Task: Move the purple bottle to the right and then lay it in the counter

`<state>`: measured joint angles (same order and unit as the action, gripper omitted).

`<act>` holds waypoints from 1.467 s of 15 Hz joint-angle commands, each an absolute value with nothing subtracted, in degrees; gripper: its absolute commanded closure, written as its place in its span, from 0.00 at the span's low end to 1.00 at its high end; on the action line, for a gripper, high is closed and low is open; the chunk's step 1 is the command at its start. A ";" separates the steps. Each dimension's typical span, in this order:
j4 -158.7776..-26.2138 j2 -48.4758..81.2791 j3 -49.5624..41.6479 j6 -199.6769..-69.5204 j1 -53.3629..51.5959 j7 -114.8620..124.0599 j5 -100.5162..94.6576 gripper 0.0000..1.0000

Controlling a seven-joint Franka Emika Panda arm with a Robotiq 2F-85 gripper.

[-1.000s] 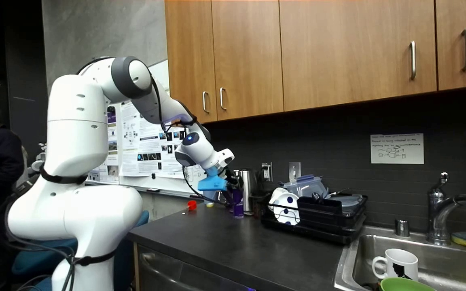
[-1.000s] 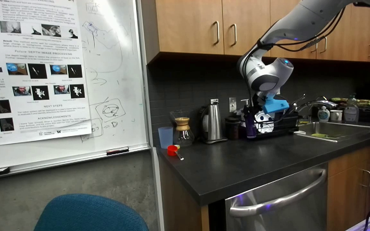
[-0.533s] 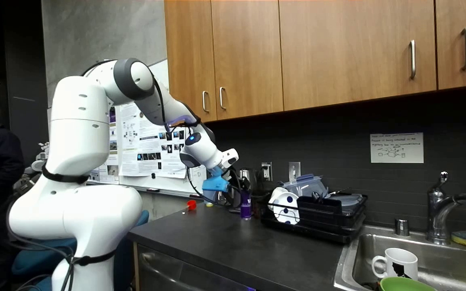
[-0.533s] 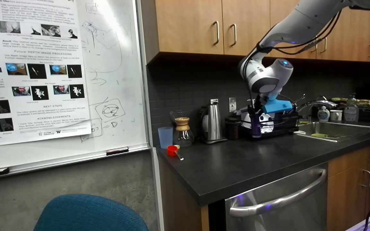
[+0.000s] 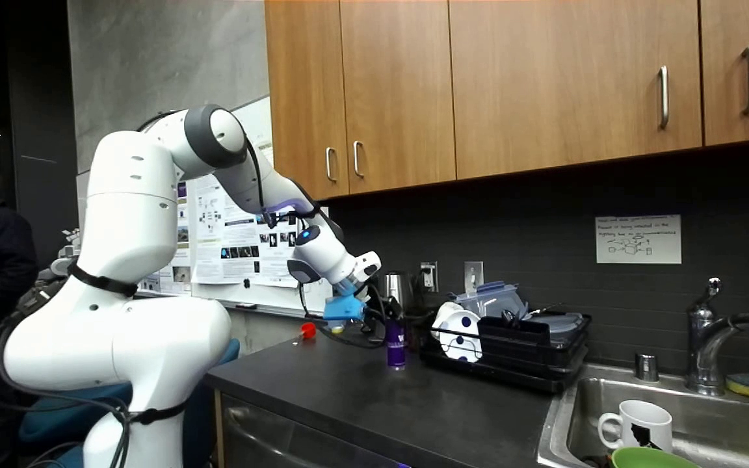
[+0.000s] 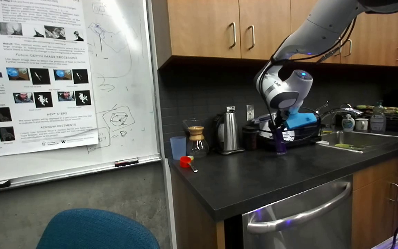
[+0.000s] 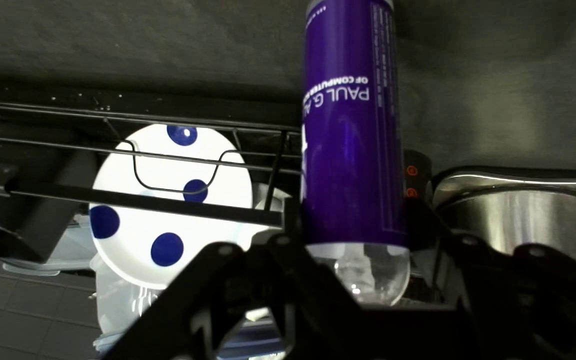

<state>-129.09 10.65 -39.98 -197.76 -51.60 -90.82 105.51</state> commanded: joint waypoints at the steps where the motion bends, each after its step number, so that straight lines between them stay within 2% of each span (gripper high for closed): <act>1: -128.68 12.94 -48.63 -198.58 -61.53 -91.26 107.89 0.73; 6: -129.80 14.51 -57.26 -198.43 -71.82 -91.81 111.61 0.73; 7: -130.13 14.91 -58.41 -198.30 -73.12 -91.95 112.74 0.24; 8: -130.44 15.05 -59.11 -198.30 -73.92 -92.17 113.50 0.22; 12: -131.32 15.33 -61.09 -198.18 -76.05 -93.19 116.17 0.01; 16: -131.37 14.65 -60.60 -198.23 -76.63 -95.09 117.13 0.00; 22: -129.48 18.80 -67.33 -198.21 -84.00 -95.07 115.86 0.00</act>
<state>-131.21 15.94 -62.24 -197.78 -78.82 -93.86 115.10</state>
